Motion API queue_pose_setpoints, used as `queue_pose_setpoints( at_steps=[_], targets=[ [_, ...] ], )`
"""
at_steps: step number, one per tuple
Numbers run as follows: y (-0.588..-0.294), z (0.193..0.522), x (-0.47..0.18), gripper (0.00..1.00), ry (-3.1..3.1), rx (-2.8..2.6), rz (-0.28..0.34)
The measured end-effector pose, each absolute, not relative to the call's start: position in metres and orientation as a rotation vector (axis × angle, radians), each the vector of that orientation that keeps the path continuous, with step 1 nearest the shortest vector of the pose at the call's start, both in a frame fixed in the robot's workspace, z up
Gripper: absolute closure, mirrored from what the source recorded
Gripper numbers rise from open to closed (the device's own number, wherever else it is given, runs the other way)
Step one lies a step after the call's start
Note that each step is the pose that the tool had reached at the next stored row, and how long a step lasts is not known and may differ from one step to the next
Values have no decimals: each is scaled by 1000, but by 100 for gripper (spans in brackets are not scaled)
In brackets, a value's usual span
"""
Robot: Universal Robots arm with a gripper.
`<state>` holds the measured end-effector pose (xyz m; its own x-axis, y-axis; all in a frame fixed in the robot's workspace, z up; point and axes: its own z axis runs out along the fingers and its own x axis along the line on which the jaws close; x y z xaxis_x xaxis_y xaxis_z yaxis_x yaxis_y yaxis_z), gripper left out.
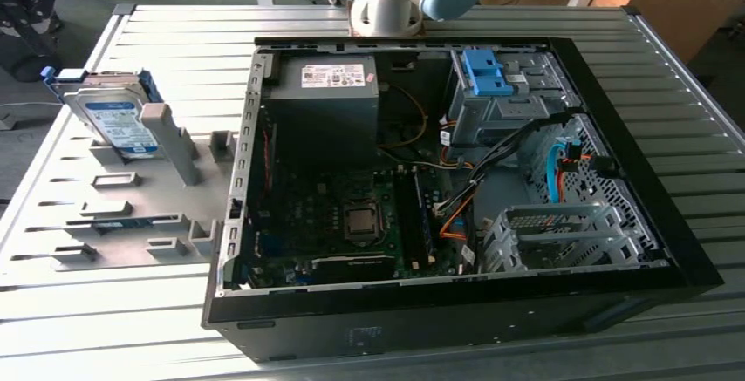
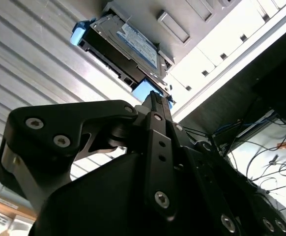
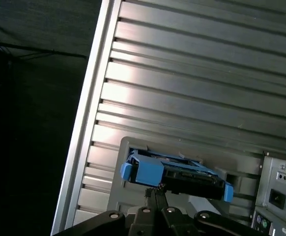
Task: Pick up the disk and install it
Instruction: 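Pick up the disk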
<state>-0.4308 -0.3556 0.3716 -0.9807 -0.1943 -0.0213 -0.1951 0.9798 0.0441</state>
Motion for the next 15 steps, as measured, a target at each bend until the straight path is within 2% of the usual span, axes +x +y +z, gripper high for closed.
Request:
queue_pose_setpoints(
  at_steps=[15],
  targets=[
    [-356,371,-431,89,3088,-491,73]
  ],
)
